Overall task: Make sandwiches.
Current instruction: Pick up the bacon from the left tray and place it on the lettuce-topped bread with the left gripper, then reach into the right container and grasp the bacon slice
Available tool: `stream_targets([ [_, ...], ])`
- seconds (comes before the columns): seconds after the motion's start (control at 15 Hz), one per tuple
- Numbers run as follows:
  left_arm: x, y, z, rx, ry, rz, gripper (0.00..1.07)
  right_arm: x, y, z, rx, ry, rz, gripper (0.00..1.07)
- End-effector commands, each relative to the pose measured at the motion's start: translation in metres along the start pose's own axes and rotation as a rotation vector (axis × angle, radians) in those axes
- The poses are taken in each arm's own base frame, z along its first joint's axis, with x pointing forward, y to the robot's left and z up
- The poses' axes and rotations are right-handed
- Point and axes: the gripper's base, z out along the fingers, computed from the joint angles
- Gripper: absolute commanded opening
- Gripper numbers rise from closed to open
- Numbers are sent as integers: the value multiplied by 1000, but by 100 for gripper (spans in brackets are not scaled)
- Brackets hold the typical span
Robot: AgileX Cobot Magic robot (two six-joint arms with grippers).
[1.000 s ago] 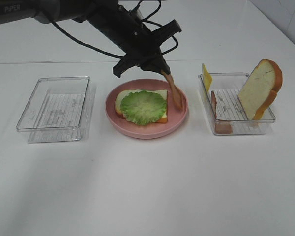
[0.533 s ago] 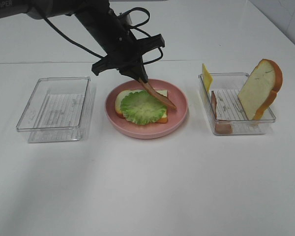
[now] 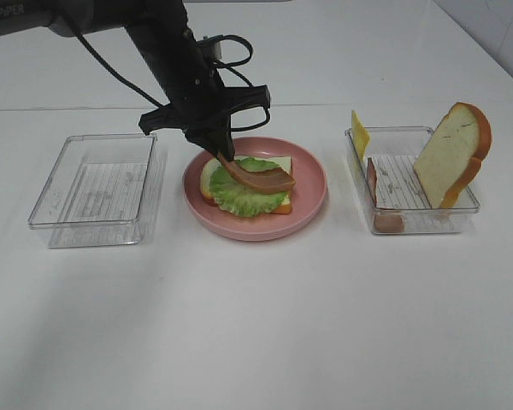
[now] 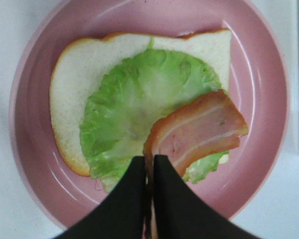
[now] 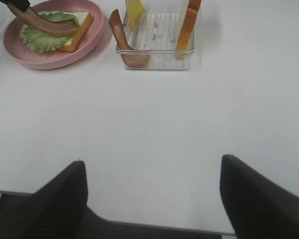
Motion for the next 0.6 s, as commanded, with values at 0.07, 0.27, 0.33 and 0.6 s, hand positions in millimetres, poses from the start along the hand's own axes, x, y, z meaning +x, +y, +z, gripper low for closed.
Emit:
stream_targets([
  [0.07,4,2,7,-19,47,-2,35,3,0,-3,-2,-33,5,73],
  [0.27,-4,-2,-10,-45,-20,39,80,3,0,-3,-2,-33,5,73],
  [0.33,-7,-4,-19,-52,-46,54,80,3,0,-3,-2,-33,5,73],
  [0.6,-12,-17,-63,-68,-59,110,80,3,0,-3,-2,-33,5,73],
])
